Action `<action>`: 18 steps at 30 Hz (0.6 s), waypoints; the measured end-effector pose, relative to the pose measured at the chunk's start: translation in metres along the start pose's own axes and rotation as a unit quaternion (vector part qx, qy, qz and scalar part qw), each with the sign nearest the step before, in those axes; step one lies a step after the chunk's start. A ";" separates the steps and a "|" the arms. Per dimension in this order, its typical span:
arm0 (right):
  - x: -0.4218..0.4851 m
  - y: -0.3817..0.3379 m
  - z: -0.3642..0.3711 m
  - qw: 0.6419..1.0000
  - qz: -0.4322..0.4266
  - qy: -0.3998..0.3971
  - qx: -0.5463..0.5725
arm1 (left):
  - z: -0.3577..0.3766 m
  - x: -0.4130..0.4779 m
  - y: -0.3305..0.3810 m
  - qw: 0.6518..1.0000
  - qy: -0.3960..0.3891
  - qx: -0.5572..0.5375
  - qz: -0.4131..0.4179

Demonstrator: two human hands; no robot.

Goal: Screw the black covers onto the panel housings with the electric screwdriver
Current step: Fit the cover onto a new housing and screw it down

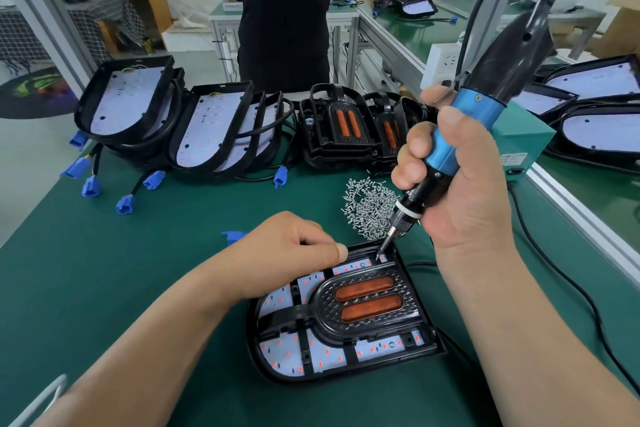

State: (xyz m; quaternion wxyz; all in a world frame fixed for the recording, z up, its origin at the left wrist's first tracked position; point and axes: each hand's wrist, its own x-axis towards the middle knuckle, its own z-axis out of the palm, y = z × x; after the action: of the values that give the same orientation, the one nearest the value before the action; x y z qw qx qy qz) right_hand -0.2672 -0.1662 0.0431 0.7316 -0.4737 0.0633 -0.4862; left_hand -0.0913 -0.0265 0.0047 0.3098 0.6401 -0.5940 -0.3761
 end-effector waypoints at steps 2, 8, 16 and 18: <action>-0.001 0.000 0.001 1.000 -0.003 -0.005 -0.007 | 0.000 0.000 -0.001 1.000 0.001 0.002 -0.001; -0.006 -0.002 0.008 0.997 -0.025 -0.060 -0.034 | 0.002 0.000 -0.005 1.000 0.008 0.006 0.009; -0.008 -0.002 0.013 0.996 -0.021 -0.072 -0.054 | 0.006 0.002 -0.009 0.999 0.023 0.018 0.021; -0.008 -0.001 0.013 0.996 -0.020 -0.068 -0.059 | 0.007 0.003 -0.010 0.999 0.028 0.022 0.024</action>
State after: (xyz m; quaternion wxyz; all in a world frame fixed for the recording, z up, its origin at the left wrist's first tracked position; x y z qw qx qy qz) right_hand -0.2645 -0.1523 0.0479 0.6950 -0.5494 0.0328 -0.4627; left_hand -0.0917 -0.0282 -0.0072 0.3207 0.6428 -0.6084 -0.3374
